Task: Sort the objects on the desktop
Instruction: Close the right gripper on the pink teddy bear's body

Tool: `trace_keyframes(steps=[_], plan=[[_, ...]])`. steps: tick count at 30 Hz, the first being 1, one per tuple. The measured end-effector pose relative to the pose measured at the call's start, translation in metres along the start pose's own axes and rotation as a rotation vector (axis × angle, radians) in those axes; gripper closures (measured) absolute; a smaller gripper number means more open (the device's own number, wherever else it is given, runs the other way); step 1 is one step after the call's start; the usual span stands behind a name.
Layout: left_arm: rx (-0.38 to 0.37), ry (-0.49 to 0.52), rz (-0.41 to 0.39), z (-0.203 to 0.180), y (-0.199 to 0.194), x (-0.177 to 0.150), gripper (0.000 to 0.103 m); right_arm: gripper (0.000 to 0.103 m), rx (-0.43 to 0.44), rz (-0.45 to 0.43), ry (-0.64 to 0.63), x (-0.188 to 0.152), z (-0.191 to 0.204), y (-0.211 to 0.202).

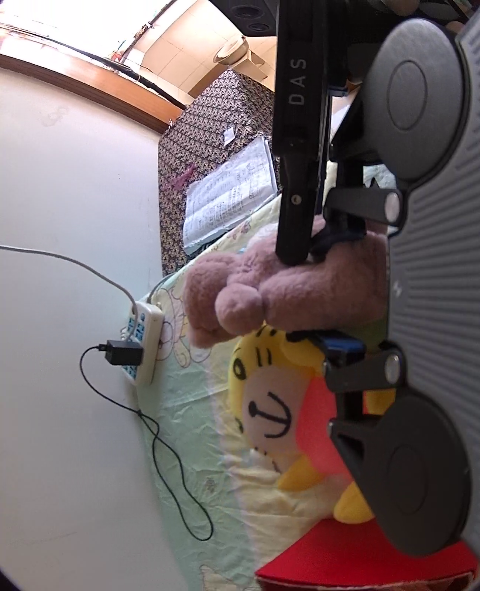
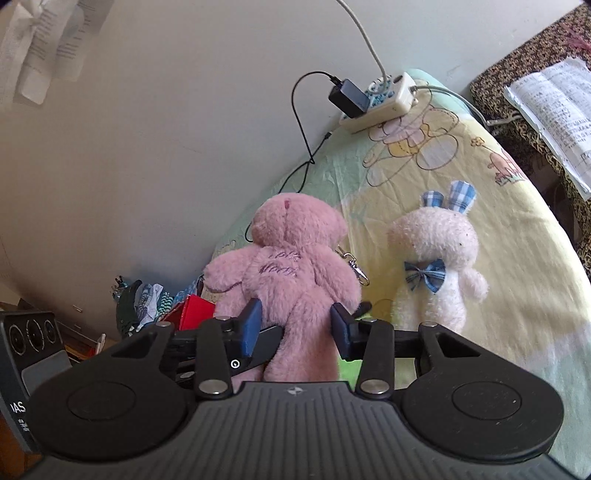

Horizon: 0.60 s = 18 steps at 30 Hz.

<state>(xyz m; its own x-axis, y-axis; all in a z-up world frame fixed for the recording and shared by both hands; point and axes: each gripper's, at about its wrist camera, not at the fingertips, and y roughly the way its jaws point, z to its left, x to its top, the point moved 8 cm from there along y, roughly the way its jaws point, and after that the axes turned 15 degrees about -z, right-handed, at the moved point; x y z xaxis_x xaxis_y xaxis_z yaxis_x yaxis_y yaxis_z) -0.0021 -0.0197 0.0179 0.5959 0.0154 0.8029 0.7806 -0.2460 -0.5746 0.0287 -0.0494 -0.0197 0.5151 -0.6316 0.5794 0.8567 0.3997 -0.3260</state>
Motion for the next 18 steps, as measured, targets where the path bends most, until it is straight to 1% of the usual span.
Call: trace_keyframes(steps=[2, 4, 6, 8, 9, 10, 12, 13, 14, 16, 18], plan=[[0.005, 0.014, -0.032, 0.007, -0.006, 0.003, 0.056, 0.059, 0.019, -0.002, -0.007, -0.002, 0.008, 0.002], [0.001, -0.011, -0.026, 0.020, -0.008, -0.002, 0.056, 0.059, 0.025, 0.011, 0.012, -0.008, 0.012, 0.008], [-0.004, -0.045, -0.002, 0.034, -0.005, -0.012, 0.055, 0.059, 0.008, 0.028, 0.018, -0.018, 0.013, 0.015], [-0.030, -0.103, 0.047, 0.047, -0.001, -0.028, 0.053, 0.058, -0.028, 0.037, 0.004, -0.032, 0.011, 0.021], [-0.035, -0.114, 0.060, 0.049, 0.001, -0.034, 0.053, 0.058, -0.048, 0.042, -0.001, -0.040, 0.009, 0.022], [-0.039, -0.111, 0.065, 0.050, 0.001, -0.039, 0.053, 0.058, -0.061, 0.044, -0.009, -0.046, 0.008, 0.022], [-0.045, -0.084, 0.057, 0.050, 0.002, -0.047, 0.044, 0.057, -0.082, 0.043, -0.024, -0.054, 0.005, 0.020], [-0.031, -0.053, 0.056, 0.048, 0.002, -0.052, 0.036, 0.055, -0.089, 0.045, -0.031, -0.056, 0.004, 0.019], [-0.026, -0.035, 0.058, 0.046, 0.002, -0.053, 0.033, 0.054, -0.093, 0.049, -0.036, -0.058, 0.003, 0.019], [-0.042, -0.023, 0.050, 0.042, 0.001, -0.053, 0.033, 0.053, -0.105, 0.052, -0.037, -0.059, 0.000, 0.020], [-0.048, 0.000, 0.039, 0.039, -0.002, -0.051, 0.033, 0.053, -0.119, 0.038, -0.037, -0.058, -0.002, 0.019]])
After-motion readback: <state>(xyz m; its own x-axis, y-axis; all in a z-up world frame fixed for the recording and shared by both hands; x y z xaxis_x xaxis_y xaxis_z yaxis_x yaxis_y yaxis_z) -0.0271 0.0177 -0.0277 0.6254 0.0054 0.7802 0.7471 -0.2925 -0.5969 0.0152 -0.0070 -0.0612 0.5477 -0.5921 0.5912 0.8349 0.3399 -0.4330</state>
